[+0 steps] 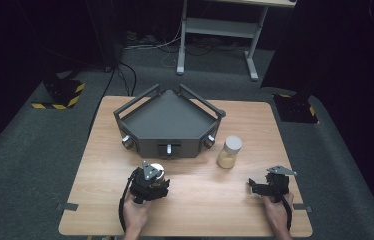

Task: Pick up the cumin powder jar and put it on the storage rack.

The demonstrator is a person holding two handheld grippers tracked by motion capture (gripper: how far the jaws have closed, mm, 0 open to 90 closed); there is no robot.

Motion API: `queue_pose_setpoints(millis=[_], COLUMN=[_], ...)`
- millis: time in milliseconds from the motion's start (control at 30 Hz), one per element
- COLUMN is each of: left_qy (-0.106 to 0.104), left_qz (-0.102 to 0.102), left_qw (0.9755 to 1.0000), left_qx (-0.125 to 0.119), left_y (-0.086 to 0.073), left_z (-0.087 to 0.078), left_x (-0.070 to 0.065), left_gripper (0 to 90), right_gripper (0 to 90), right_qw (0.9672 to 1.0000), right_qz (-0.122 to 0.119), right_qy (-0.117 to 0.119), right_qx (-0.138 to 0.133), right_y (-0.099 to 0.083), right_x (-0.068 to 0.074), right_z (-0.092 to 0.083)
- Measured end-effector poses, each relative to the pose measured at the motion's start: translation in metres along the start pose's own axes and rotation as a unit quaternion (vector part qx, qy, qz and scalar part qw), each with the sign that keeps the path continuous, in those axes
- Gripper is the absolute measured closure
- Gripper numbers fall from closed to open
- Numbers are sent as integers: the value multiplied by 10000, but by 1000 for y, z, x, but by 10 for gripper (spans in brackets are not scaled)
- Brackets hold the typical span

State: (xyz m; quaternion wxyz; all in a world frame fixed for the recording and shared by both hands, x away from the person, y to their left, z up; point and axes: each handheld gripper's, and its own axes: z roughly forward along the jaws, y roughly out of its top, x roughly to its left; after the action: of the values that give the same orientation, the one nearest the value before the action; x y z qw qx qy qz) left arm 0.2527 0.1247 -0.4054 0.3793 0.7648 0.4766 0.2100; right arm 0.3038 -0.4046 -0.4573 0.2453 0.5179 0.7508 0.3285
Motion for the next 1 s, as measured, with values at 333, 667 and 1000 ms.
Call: queue_pose_setpoints(millis=[333, 667, 1000], left_qy=[-110, -141, -144], left_qz=[108, 13, 70], left_qw=[9999, 9996, 9993], left_qx=[-4, -256, -343], left_y=[29, 56, 90], left_z=[-8, -12, -14], left_x=[8, 15, 23], left_gripper=[311, 311, 311], right_gripper=[35, 39, 43], right_qw=[10000, 10000, 10000], right_qz=[-1, -2, -5], right_qy=[-3, -4, 2], right_qx=[-1, -6, -11], right_y=[0, 0, 0], right_x=[0, 0, 0], right_z=[0, 0, 0])
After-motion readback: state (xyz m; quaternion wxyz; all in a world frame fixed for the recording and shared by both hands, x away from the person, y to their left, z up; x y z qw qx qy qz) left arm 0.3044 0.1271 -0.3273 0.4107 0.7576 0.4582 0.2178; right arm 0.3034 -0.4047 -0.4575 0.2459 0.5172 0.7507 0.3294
